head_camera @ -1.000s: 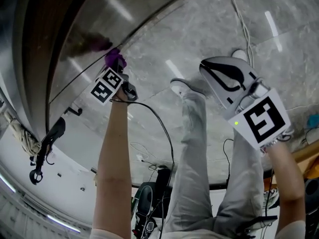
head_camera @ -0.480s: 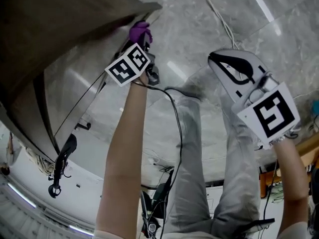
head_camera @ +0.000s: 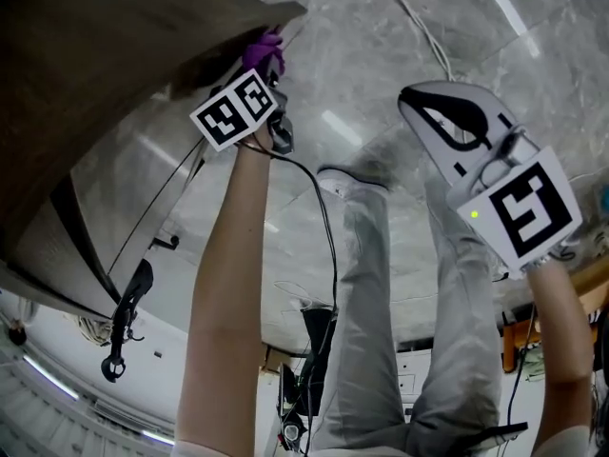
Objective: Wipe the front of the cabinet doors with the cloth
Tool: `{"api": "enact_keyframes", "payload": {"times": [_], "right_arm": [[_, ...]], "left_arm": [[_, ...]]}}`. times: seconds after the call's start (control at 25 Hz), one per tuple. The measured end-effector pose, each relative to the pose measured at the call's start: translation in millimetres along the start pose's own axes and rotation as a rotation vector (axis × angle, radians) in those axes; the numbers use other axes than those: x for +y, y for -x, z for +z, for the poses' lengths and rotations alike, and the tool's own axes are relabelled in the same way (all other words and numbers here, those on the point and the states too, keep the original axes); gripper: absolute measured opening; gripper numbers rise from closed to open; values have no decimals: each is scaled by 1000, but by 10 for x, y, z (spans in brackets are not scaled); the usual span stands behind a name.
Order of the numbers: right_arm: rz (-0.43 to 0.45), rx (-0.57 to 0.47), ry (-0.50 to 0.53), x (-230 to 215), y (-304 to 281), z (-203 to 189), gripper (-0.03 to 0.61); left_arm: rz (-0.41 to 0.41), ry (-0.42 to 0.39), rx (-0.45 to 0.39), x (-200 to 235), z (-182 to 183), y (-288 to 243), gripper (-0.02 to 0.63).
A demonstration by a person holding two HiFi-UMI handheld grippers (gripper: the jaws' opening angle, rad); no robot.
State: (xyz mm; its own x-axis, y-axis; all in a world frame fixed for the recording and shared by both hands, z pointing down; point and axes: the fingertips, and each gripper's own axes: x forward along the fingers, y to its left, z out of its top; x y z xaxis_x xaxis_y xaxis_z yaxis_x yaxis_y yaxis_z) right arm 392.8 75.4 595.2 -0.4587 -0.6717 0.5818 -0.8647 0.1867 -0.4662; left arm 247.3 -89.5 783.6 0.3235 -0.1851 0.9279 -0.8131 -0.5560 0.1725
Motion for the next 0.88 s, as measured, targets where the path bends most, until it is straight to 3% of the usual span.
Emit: {"api": "enact_keyframes", "payload": {"times": [0.52,0.88], "right_arm": [[0,-17,7,585,-485,11,29],[-15,-12,32,1088,-751,-120,29]], "left_arm": [[99,-3,74,1267,-695,433,146],[164,44,113,2030,-1101,670,146]]}}
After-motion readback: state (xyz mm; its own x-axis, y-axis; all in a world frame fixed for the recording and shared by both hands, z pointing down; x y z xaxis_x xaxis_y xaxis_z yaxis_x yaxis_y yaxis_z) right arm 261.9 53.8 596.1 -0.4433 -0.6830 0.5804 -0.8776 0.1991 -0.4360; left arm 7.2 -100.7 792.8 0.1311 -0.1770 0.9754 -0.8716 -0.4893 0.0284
